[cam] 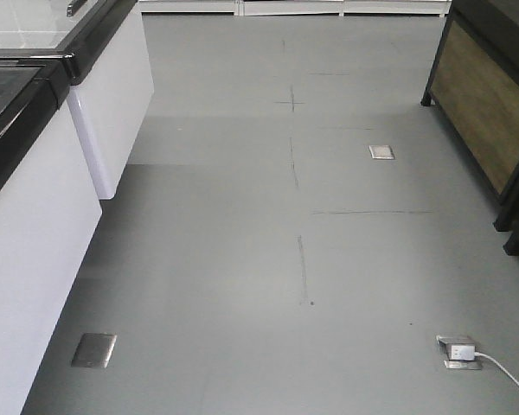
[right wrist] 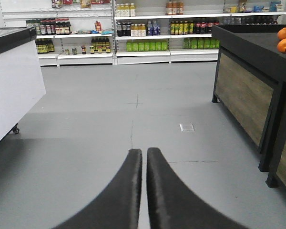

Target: Left arm holds basket, right arm returns cookies

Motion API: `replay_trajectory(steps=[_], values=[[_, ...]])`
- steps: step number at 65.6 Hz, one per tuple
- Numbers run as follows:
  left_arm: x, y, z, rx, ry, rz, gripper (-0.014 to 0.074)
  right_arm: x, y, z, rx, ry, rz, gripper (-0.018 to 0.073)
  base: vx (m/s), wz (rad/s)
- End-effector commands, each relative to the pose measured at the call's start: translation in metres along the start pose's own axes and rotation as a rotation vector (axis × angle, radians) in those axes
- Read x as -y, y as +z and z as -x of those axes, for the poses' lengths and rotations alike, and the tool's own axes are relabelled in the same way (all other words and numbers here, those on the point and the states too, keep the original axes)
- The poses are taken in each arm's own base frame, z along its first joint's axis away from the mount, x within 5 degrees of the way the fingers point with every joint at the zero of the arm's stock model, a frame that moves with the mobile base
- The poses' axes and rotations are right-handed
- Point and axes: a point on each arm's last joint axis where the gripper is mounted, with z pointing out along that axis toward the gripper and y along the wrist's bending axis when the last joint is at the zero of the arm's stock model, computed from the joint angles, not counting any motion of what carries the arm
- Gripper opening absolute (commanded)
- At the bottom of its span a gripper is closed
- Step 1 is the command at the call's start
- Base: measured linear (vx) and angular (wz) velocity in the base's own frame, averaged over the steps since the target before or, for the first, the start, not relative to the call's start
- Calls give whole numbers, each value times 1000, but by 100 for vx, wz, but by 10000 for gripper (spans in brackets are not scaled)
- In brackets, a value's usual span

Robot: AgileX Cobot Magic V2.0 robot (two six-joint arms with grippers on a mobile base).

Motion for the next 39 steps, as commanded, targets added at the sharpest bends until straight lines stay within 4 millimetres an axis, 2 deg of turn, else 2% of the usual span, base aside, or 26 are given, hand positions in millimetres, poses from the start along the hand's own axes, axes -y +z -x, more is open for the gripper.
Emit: replay_trajectory(steps=[1, 21, 39], values=[[20, -5, 7, 71, -9, -126, 447, 0, 0, 1, 66, -11, 1, -6, 0, 0], [13, 9, 7, 88, -10, -119, 447, 0, 0, 1, 66, -11, 1, -6, 0, 0], [12, 19, -6, 65, -2, -138, 441, 0, 0, 1, 66, -11, 1, -6, 0, 0]])
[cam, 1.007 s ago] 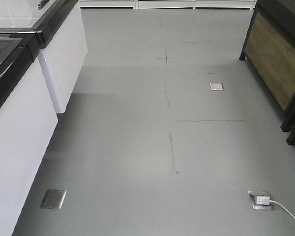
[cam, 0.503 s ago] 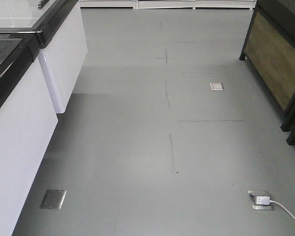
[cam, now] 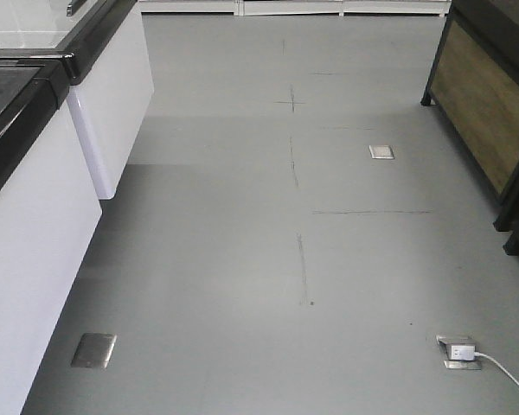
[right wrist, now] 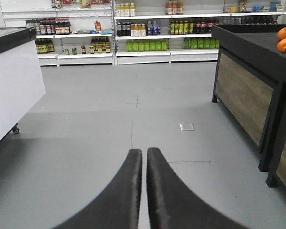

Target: Left arm holds basket, right arm returns cookies

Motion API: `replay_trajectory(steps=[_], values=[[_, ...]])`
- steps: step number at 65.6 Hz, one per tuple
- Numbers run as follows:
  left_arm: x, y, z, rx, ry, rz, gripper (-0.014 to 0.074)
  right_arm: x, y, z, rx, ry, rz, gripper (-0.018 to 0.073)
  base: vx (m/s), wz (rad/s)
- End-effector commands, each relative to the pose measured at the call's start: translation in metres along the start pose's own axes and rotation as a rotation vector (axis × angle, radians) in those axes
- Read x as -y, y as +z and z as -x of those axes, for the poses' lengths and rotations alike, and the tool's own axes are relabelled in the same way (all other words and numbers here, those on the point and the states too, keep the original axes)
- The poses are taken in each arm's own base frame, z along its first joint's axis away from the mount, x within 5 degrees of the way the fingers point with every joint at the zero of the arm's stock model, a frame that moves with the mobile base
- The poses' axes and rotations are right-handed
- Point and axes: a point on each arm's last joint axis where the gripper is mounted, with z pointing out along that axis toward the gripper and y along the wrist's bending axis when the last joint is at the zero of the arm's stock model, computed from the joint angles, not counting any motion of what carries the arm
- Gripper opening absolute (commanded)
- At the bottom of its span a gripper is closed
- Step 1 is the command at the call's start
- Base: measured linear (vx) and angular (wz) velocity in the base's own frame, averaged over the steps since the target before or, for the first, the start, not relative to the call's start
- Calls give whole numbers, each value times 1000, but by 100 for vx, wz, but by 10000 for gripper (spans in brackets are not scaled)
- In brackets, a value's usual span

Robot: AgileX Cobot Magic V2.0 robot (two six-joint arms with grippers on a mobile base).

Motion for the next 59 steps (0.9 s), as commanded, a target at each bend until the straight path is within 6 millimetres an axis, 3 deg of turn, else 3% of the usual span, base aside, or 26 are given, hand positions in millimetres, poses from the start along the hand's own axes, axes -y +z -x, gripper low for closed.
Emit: replay_trajectory(steps=[1, 16, 46, 59], values=[[23, -8, 5, 53, -8, -123, 439, 0, 0, 1, 66, -11, 1, -6, 0, 0], [21, -8, 4, 43, -8, -110, 353, 0, 0, 1, 66, -11, 1, -6, 0, 0], [16, -3, 1, 25, -6, -77, 43, 0, 0, 1, 66, -11, 1, -6, 0, 0], [15, -1, -1, 22, -5, -78, -8, 0, 0, 1, 66, -11, 1, -6, 0, 0]])
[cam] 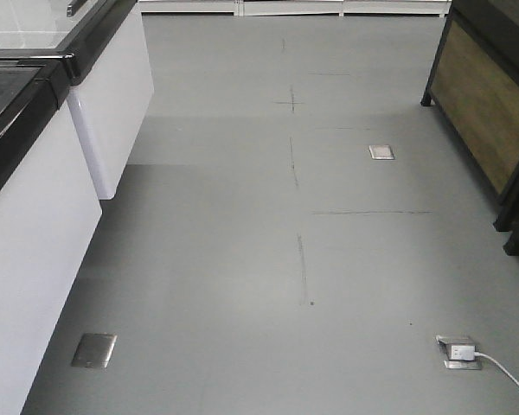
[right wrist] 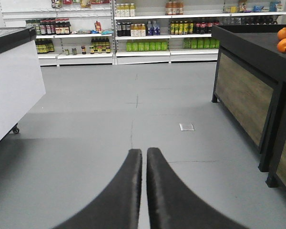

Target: Left arm holds basket, right arm returns cookies

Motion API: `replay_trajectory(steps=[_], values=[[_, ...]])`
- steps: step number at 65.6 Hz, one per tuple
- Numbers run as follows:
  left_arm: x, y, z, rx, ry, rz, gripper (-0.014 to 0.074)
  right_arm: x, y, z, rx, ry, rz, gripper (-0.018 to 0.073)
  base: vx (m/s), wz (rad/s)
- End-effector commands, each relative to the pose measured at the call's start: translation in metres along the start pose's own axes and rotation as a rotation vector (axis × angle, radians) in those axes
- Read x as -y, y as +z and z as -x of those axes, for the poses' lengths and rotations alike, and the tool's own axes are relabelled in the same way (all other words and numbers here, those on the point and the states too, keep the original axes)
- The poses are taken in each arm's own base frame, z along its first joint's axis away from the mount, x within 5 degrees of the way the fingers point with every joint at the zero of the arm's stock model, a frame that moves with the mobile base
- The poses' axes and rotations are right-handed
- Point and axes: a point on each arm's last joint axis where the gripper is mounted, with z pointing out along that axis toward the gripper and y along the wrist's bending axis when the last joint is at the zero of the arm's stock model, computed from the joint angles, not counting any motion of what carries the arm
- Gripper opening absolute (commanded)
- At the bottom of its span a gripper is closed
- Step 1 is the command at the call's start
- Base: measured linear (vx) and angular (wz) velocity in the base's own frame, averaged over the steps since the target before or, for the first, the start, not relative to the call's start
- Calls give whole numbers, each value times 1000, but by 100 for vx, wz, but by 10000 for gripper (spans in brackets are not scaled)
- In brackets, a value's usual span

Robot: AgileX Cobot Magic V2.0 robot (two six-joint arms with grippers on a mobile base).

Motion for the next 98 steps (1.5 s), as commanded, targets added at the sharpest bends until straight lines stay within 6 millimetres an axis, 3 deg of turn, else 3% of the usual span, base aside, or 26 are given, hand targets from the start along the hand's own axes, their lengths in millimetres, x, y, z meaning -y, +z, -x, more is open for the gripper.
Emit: replay_trajectory(steps=[1, 37, 60, 98], values=[[15, -2, 2, 27, 39, -74, -8, 0, 0, 1, 66, -11, 1, -6, 0, 0], [18, -2, 4, 48, 39, -104, -6, 0, 0, 1, 66, -11, 1, -6, 0, 0], [53, -8, 9, 38, 37, -173, -6, 0, 0, 1, 66, -11, 1, -6, 0, 0], [77, -22, -21, -48, -45, -290, -6, 0, 0, 1, 66, -11, 1, -6, 0, 0]])
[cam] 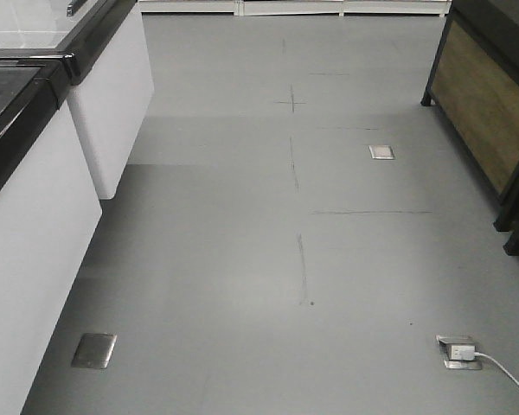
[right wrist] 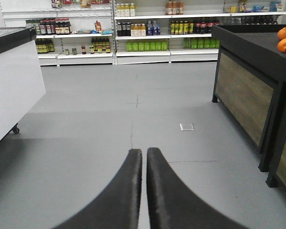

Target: Left arm holds basket, right arm returns cookies

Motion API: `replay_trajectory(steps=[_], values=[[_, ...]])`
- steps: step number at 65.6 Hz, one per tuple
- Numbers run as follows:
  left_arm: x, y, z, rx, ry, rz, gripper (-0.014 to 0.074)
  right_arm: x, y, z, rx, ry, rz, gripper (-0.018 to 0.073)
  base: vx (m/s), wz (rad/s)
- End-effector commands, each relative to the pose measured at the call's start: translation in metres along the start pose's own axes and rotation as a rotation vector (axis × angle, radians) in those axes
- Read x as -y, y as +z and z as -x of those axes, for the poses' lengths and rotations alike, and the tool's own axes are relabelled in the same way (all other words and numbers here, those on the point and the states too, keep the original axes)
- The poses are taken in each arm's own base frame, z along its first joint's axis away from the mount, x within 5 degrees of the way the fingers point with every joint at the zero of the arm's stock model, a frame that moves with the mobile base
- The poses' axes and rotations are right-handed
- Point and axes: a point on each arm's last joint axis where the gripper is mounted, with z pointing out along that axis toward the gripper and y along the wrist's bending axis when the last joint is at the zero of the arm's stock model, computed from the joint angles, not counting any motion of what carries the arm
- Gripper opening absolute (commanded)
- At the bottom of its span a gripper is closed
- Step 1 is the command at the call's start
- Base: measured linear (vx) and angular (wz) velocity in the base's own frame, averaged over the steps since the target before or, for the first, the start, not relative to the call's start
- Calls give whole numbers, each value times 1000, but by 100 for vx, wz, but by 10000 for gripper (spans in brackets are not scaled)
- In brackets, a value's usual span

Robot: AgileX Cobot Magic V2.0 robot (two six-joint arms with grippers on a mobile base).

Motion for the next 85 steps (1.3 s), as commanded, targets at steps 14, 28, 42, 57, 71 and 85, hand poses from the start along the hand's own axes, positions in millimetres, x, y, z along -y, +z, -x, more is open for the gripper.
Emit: replay_trajectory(steps=[14, 28, 42, 57, 71, 85], values=[[54, -32, 1, 69, -65, -303, -6, 0, 0, 1, 66, -11, 1, -6, 0, 0], [64, -45, -10, 16, -118, -346, -6, 0, 0, 1, 66, -11, 1, -6, 0, 0], [72, -56, -31, -65, -125, -376, -6, 0, 0, 1, 66, -11, 1, -6, 0, 0], [81, -69, -61, -187, -158, -411, -6, 0, 0, 1, 66, -11, 1, -6, 0, 0], [87, -83, -94, -319, -207, -444, -6, 0, 0, 1, 66, -11, 1, -6, 0, 0], [93, -101, -124, -452, -211, -493, -6, 0, 0, 1, 66, -11, 1, -6, 0, 0]])
